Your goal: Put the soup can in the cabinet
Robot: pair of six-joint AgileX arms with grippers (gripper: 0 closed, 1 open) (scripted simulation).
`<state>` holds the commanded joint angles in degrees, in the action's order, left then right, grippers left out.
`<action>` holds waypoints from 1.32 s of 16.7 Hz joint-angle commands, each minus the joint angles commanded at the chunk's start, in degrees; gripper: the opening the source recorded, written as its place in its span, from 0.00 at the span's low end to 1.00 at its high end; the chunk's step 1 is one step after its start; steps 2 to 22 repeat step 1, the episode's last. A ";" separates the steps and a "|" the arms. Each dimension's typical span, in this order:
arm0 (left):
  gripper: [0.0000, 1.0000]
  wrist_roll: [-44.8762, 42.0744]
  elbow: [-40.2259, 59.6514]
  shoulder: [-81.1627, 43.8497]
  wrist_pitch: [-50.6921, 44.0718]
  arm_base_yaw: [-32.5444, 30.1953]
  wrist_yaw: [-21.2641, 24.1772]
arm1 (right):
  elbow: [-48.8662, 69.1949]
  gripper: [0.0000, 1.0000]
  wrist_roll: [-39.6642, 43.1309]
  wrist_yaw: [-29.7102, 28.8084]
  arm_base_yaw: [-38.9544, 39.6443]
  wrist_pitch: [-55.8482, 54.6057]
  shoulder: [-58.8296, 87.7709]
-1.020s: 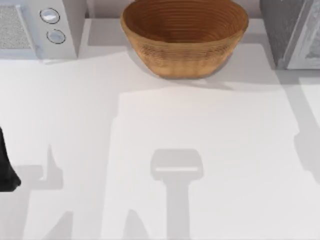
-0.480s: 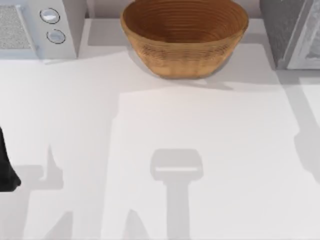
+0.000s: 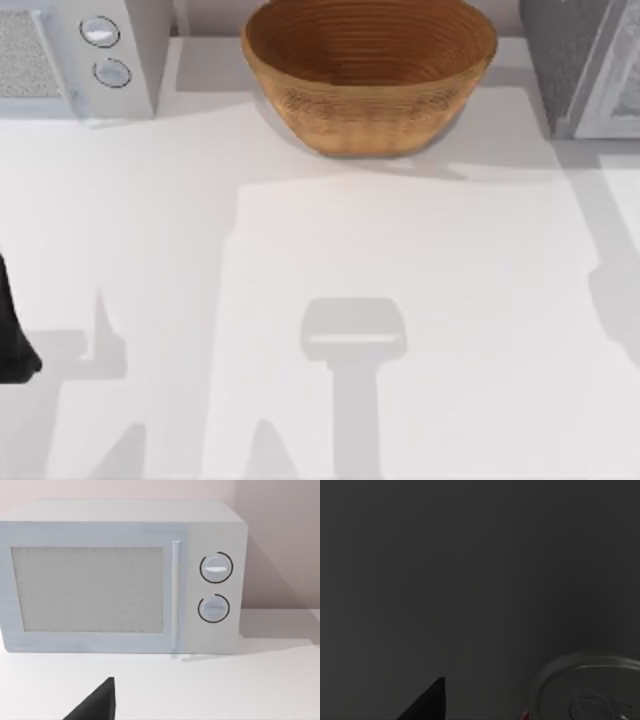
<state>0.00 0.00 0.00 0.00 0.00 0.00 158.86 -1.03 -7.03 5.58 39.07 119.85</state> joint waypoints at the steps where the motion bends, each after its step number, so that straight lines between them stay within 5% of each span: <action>1: 1.00 0.00 0.00 0.00 0.00 0.00 0.00 | 0.00 1.00 0.00 0.00 0.00 0.00 0.00; 22: 1.00 0.00 0.00 0.00 0.00 0.00 0.00 | 0.00 1.00 0.00 0.00 0.00 0.00 0.00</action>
